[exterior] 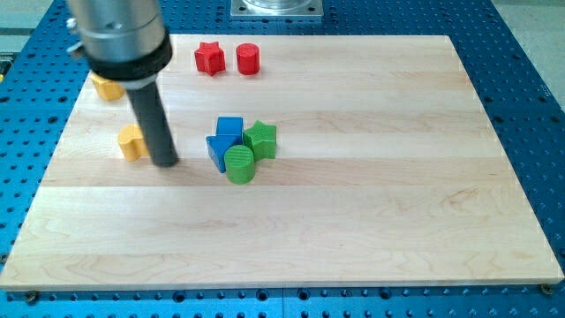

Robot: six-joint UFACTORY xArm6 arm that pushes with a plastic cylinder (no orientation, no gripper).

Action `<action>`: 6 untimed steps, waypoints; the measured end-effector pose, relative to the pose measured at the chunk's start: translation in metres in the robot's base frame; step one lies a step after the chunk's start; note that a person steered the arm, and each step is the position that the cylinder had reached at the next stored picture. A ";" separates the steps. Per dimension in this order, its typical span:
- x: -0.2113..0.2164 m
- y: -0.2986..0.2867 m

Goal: Slide the yellow heart to the bottom right of the red star

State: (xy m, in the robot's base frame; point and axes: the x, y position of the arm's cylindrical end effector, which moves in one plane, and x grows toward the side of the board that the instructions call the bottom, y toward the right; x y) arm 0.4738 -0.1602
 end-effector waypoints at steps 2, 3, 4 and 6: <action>-0.044 -0.045; -0.063 -0.009; -0.041 -0.024; -0.079 0.046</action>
